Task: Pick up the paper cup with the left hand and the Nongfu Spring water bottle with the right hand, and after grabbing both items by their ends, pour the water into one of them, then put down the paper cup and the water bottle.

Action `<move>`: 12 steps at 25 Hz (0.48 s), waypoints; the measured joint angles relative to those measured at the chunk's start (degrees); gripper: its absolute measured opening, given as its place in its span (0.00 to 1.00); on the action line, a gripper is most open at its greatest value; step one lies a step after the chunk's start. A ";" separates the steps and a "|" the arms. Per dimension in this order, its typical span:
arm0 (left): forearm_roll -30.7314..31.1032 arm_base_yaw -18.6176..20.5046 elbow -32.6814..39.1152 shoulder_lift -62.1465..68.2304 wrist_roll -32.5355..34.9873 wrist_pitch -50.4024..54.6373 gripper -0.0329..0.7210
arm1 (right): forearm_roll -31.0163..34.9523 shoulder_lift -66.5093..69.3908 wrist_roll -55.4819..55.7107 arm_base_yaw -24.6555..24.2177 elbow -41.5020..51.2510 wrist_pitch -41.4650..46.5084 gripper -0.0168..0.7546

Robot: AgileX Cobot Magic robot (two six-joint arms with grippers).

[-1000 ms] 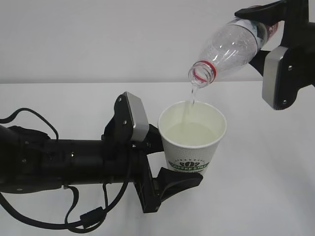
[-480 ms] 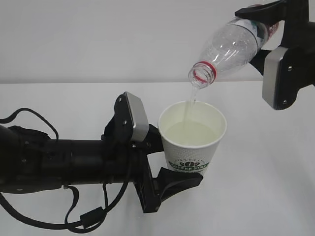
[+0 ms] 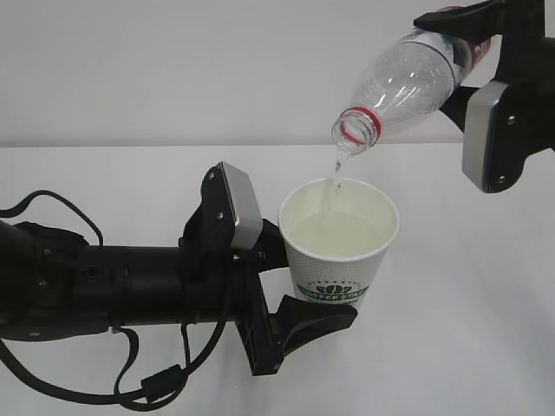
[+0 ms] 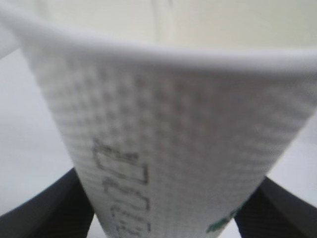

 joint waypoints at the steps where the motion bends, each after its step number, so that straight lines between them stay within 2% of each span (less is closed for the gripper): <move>1: 0.00 0.00 0.00 0.00 0.00 0.00 0.83 | 0.00 0.00 0.00 0.00 0.00 0.00 0.71; 12: -0.33 0.00 0.00 0.06 0.08 -0.41 0.83 | 0.12 -0.04 0.00 0.00 0.00 -0.09 0.71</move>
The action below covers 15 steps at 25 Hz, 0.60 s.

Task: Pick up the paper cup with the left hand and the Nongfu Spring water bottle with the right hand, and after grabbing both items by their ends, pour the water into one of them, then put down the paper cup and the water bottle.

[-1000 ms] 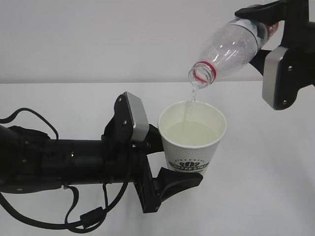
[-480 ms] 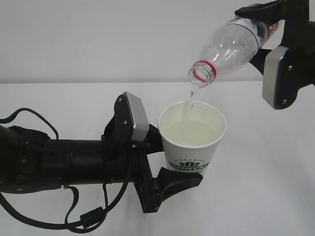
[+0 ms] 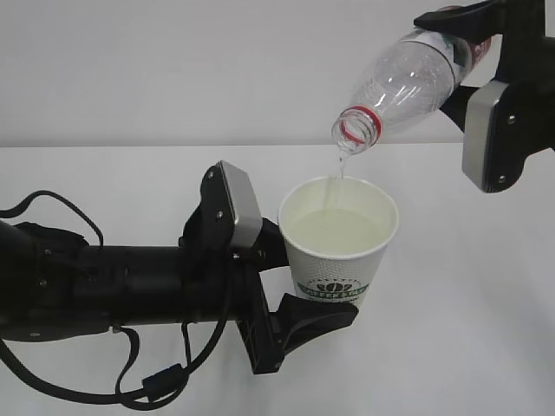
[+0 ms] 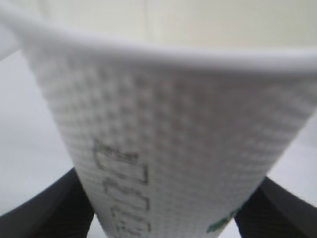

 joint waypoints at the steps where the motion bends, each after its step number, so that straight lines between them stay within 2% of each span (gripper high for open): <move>1: -0.26 0.00 0.00 0.00 0.00 0.00 0.83 | 0.00 0.00 0.00 0.00 0.00 0.00 0.71; 15: -0.94 0.00 0.00 0.00 0.00 -0.35 0.83 | 0.00 0.00 0.00 0.00 0.00 0.00 0.71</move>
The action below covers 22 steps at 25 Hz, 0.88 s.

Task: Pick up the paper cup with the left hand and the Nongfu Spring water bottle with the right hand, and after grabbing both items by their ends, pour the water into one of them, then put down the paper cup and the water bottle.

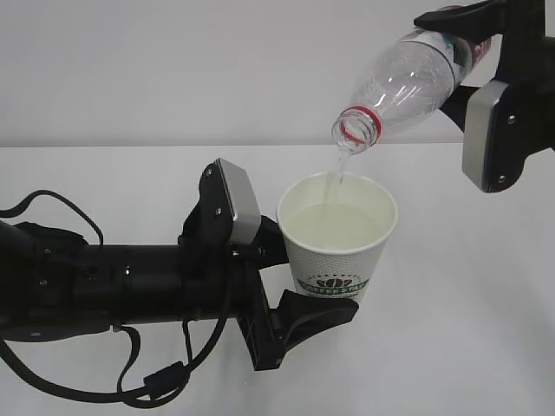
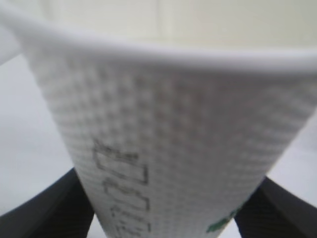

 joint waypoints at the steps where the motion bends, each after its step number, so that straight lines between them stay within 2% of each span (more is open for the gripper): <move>1: 0.00 0.00 0.00 0.00 0.00 0.00 0.83 | 0.00 0.00 0.00 0.00 0.00 0.00 0.71; 11: 0.00 0.00 0.00 0.00 0.00 0.00 0.83 | 0.33 0.00 0.00 0.00 0.00 0.00 0.71; 22: 0.00 0.00 0.00 0.00 0.00 0.47 0.83 | 0.44 0.00 5.87 0.00 0.00 0.00 0.71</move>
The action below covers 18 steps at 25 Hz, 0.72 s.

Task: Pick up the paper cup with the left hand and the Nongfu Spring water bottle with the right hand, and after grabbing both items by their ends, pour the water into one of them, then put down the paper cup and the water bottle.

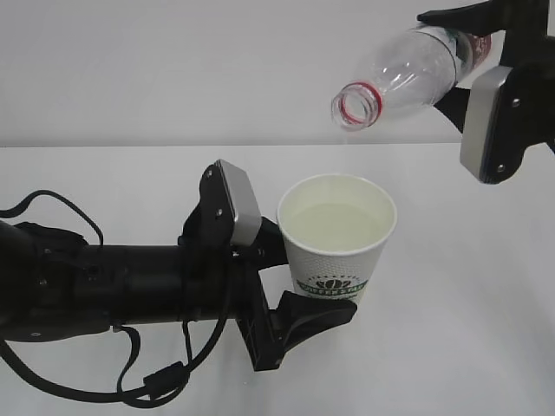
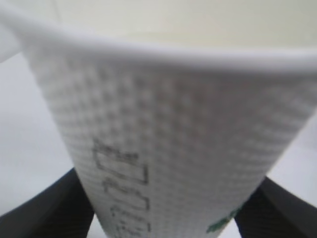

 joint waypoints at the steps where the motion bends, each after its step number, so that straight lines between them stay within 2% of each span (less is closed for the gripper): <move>1: 0.00 0.00 0.00 0.00 0.00 0.09 0.83 | 0.00 0.00 1.05 0.00 0.00 -0.03 0.71; 18: 0.00 0.00 0.00 0.00 0.00 0.34 0.83 | 0.20 0.00 12.93 0.00 0.00 -0.42 0.71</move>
